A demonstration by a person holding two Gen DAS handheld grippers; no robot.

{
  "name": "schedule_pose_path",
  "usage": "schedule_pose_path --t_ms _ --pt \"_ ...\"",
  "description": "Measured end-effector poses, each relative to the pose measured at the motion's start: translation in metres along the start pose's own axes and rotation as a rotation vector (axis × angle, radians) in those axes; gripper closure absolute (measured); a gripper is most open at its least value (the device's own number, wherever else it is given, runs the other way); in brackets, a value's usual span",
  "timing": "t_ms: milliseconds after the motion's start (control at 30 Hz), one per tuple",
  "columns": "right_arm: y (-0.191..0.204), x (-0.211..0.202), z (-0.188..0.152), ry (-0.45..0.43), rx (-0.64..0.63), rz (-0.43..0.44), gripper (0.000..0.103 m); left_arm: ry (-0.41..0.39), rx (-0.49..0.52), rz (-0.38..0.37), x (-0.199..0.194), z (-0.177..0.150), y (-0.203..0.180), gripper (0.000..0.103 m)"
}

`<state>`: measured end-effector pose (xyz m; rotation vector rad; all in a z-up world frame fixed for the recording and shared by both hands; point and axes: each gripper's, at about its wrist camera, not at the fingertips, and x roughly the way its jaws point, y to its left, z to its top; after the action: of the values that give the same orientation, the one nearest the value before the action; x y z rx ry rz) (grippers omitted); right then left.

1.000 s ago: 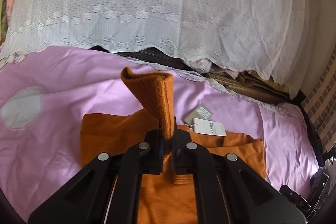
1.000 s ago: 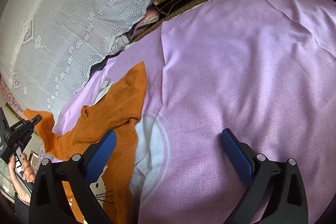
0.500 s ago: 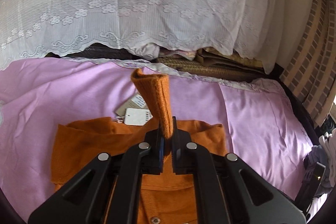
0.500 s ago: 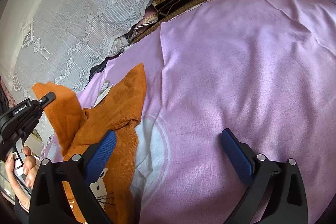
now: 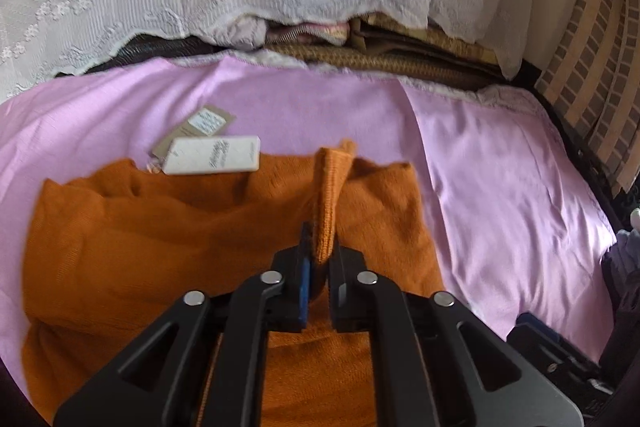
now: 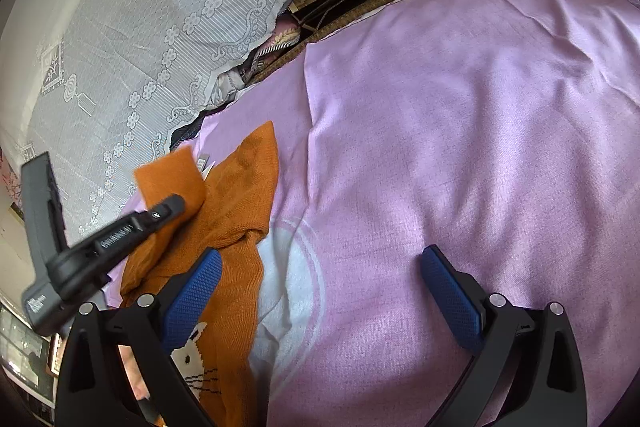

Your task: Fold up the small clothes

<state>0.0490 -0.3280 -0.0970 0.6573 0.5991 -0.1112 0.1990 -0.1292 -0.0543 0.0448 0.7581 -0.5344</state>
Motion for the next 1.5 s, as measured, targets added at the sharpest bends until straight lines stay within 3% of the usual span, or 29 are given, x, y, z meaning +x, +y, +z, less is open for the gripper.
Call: schedule_pose_path --t_ms 100,133,267,367,600,667,733,833,900,967,1067,1167,1233,1333,1400,1500 --pt "-0.001 -0.001 0.0 0.0 0.001 0.001 0.003 0.038 0.007 0.013 0.007 -0.008 -0.002 0.048" --pt "-0.001 -0.001 0.0 0.0 0.001 0.001 0.003 0.022 0.014 0.031 0.003 -0.009 -0.002 0.041" --pt "-0.001 -0.001 0.0 -0.001 0.002 0.001 0.003 -0.018 0.045 0.047 -0.021 -0.012 0.006 0.035" --pt "-0.001 -0.001 0.0 -0.001 0.001 0.0 0.003 -0.052 0.065 0.135 -0.04 -0.013 0.024 0.026" --pt "-0.002 -0.005 0.001 -0.018 0.005 0.009 0.006 -0.046 -0.083 0.256 -0.076 -0.013 0.116 0.024" --pt "0.001 -0.011 0.002 -0.037 -0.003 0.028 0.019 -0.017 -0.142 0.264 -0.078 -0.014 0.144 0.024" --pt "0.012 -0.013 0.004 -0.049 -0.044 0.056 0.041 0.001 -0.18 0.247 -0.078 -0.017 0.163 0.023" --pt "0.045 -0.01 0.01 -0.056 -0.14 0.086 0.056 0.024 -0.215 0.244 -0.071 -0.023 0.183 0.023" --pt "0.074 -0.004 0.015 -0.056 -0.226 0.112 0.057 0.054 -0.226 0.253 -0.061 -0.029 0.192 0.023" --pt "0.108 0.011 0.019 -0.025 -0.309 0.136 0.057 0.111 -0.228 0.297 -0.048 -0.04 0.203 0.016" --pt "0.133 0.045 0.021 0.075 -0.351 0.157 0.057 0.109 -0.265 0.27 -0.048 -0.045 0.213 0.015" --pt "0.116 0.077 0.014 0.162 -0.344 0.061 0.057 0.096 -0.258 0.281 -0.05 -0.046 0.212 0.015" --pt "0.096 0.085 0.018 0.201 -0.245 0.108 0.062 0.063 -0.285 0.283 -0.058 -0.042 0.214 0.016" --pt "0.089 0.081 0.028 0.18 -0.199 0.095 0.062 -0.021 -0.3 0.281 -0.076 -0.029 0.214 0.017" --pt "0.093 0.077 0.033 0.153 -0.187 0.109 0.06 -0.025 -0.274 0.259 -0.077 -0.018 0.21 0.017" --pt "0.104 0.076 0.042 0.129 -0.211 0.15 0.06 -0.002 -0.205 0.363 -0.059 -0.012 0.202 0.017"
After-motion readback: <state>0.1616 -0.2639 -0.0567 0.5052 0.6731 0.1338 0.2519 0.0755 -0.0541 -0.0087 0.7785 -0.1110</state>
